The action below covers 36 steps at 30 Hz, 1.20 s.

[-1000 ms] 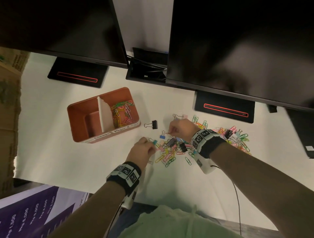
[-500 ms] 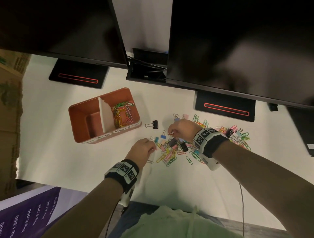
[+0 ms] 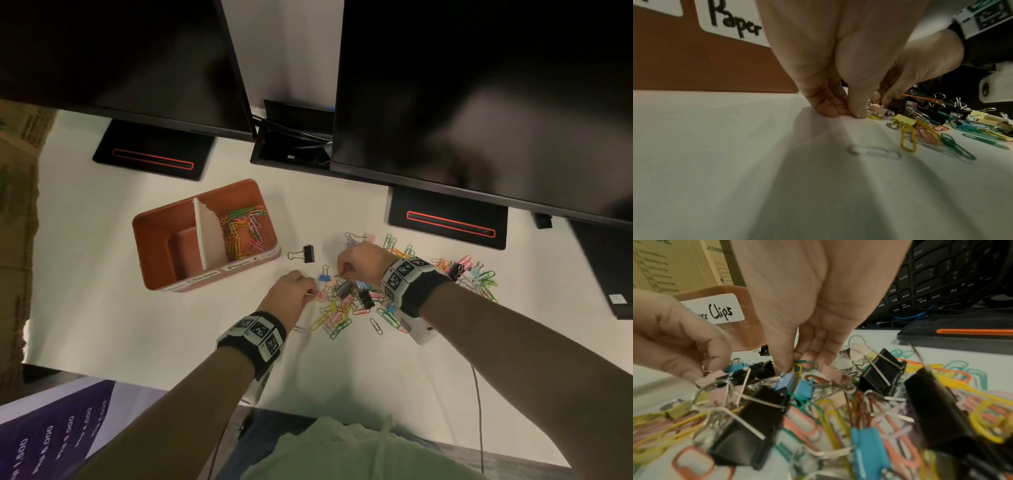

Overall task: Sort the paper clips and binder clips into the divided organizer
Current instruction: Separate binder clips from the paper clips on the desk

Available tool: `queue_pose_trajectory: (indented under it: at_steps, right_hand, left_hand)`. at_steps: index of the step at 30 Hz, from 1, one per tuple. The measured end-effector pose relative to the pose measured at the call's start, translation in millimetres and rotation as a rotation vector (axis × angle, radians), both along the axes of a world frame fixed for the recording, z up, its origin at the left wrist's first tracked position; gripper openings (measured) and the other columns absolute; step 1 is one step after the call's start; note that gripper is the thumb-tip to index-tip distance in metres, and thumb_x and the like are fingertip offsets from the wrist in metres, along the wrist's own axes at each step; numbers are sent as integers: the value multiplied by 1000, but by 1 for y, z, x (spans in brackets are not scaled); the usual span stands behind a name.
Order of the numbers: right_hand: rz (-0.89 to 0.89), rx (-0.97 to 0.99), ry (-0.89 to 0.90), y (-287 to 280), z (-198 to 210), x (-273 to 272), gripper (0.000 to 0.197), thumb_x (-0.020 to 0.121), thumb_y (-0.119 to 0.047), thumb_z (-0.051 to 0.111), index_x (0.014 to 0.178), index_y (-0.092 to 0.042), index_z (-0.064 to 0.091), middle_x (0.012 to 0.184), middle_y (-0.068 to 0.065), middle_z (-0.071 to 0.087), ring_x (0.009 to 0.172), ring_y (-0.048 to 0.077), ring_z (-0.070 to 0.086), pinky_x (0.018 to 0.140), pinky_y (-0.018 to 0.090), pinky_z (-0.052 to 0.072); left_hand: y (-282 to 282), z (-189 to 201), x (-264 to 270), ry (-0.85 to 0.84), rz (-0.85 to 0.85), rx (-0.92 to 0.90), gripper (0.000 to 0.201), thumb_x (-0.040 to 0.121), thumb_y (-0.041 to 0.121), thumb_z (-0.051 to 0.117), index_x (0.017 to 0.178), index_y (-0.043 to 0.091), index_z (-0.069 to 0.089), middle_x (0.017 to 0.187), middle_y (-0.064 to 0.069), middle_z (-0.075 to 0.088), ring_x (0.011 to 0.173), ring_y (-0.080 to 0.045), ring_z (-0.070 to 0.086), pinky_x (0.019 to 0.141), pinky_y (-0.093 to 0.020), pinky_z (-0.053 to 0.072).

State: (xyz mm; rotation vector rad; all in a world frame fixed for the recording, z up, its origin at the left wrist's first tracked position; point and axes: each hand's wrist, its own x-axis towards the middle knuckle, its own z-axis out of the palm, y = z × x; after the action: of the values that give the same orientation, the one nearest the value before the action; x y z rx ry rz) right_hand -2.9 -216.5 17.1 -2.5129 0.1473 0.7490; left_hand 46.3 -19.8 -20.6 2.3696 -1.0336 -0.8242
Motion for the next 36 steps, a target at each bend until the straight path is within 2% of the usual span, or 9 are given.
queue_pose_trajectory:
  at_steps: [4, 11, 19, 22, 25, 28, 30, 33, 36]
  right_hand:
    - [-31, 14, 49, 0, -1, -1, 18, 87, -11, 57, 101, -9, 67, 105, 10, 65, 96, 23, 62, 85, 31, 51]
    - [-11, -32, 69, 0, -3, -3, 21, 90, -16, 52, 103, -9, 68, 109, 10, 63, 95, 24, 62, 82, 29, 49]
    - [-42, -16, 10, -1, 4, -7, 20, 93, -17, 49, 101, -10, 66, 104, 9, 64, 94, 23, 60, 88, 34, 48]
    - [-39, 1, -97, 2, 23, 3, 19, 93, -18, 50, 104, -11, 64, 105, 7, 62, 96, 22, 57, 89, 32, 44]
    - [-32, 35, -275, 18, 51, 26, 17, 91, -17, 53, 100, -11, 66, 102, 6, 63, 93, 21, 58, 87, 31, 46]
    - [-10, 91, -374, 49, 76, 61, 17, 90, -18, 55, 100, -11, 66, 102, 5, 61, 91, 18, 56, 86, 30, 46]
    - [5, 83, -391, 72, 83, 85, 17, 89, -17, 56, 102, -12, 66, 104, 5, 62, 95, 18, 55, 87, 31, 46]
    - [-12, 54, -324, 94, 84, 108, 28, 87, -16, 58, 115, -12, 61, 110, 9, 64, 103, 23, 58, 90, 33, 46]
    - [-68, 105, -344, 89, 83, 98, 38, 89, -17, 57, 127, -16, 53, 121, 7, 58, 108, 21, 56, 95, 32, 44]
  left_hand:
    - [-4, 2, 1, -9, -6, 33, 16, 89, 13, 56, 99, 3, 64, 102, -13, 55, 94, -26, 54, 85, -30, 44]
    - [-2, 6, -4, -68, -36, 80, 15, 92, 13, 50, 102, 8, 60, 99, -11, 60, 95, -26, 54, 85, -36, 46]
    - [-2, 7, -9, -160, -163, 229, 29, 89, 8, 53, 118, 7, 50, 120, -10, 51, 110, -24, 47, 93, -30, 41]
    - [3, 17, -4, -61, -59, 149, 22, 91, 6, 49, 112, 8, 55, 113, -10, 55, 107, -25, 50, 91, -30, 41]
    - [15, 48, 8, -43, 107, -54, 15, 92, 7, 48, 103, 8, 59, 99, -4, 56, 94, -19, 53, 82, -25, 42]
    - [30, 89, 36, -142, 272, -250, 12, 89, 7, 54, 98, 8, 62, 93, -1, 57, 85, -14, 54, 79, -23, 40]
    - [39, 108, 60, -204, 370, -263, 12, 88, 8, 58, 98, 9, 64, 94, -3, 63, 84, -14, 56, 78, -22, 40]
    - [47, 117, 89, -149, 460, -173, 20, 87, 9, 61, 106, 8, 64, 101, -5, 66, 93, -16, 61, 88, -27, 46]
    - [48, 120, 91, -205, 397, -117, 33, 86, 7, 60, 119, 10, 59, 119, -8, 60, 108, -20, 58, 102, -31, 42]
